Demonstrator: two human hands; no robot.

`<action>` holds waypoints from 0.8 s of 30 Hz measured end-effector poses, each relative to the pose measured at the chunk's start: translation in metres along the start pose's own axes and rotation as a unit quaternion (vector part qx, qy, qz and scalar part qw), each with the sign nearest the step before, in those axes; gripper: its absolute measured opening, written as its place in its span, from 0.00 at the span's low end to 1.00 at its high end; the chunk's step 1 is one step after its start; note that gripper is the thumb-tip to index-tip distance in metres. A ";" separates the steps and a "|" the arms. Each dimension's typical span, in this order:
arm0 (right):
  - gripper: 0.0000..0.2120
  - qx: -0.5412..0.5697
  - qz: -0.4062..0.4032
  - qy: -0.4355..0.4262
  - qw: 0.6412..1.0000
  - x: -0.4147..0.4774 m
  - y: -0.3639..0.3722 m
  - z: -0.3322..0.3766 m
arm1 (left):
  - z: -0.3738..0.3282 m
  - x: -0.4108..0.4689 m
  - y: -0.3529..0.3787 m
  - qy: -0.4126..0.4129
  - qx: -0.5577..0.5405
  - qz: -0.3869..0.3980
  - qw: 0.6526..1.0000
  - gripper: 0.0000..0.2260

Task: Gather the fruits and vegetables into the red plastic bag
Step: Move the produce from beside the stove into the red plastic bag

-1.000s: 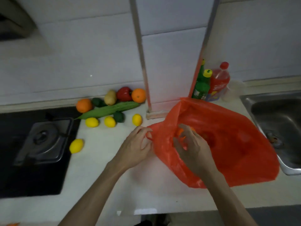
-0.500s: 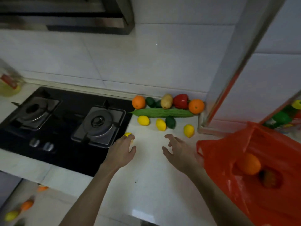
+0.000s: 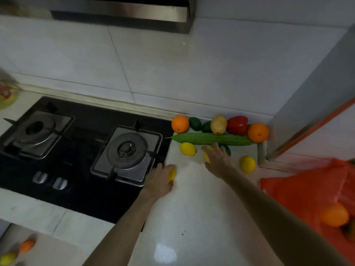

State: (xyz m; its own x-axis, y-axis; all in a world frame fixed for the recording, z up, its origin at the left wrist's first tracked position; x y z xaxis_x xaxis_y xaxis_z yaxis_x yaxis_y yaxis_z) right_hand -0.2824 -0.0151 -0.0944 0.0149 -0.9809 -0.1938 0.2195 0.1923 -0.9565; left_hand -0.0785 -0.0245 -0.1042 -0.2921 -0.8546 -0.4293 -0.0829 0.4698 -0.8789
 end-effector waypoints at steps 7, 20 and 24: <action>0.29 -0.011 0.007 0.033 0.999 -0.004 0.016 -0.015 | -0.003 0.005 0.003 0.025 -0.040 -0.005 0.999 0.24; 0.24 0.099 -0.202 -0.030 0.974 -0.052 -0.031 -0.016 | -0.050 -0.032 -0.038 0.055 -0.153 -0.084 0.983 0.22; 0.22 0.180 -0.383 -0.017 0.906 -0.132 -0.112 -0.028 | -0.111 -0.073 -0.082 0.128 -0.179 -0.188 0.957 0.22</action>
State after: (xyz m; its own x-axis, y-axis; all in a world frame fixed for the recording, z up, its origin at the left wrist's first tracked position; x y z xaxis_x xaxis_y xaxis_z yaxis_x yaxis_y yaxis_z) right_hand -0.3362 0.0937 0.0322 -0.2471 -0.8244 0.5092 0.4824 -0.5604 -0.6732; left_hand -0.1566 0.0243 0.0221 -0.3982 -0.9172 0.0086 -0.5361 0.2252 -0.8136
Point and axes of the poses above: each hand's wrist, its own x-axis towards the middle knuckle, its own y-axis out of the palm, z = x × y, the point moved 10 cm from there along x, towards the middle knuckle, and after that the axes turned 11 degrees about -y, right-handed, at the moved point
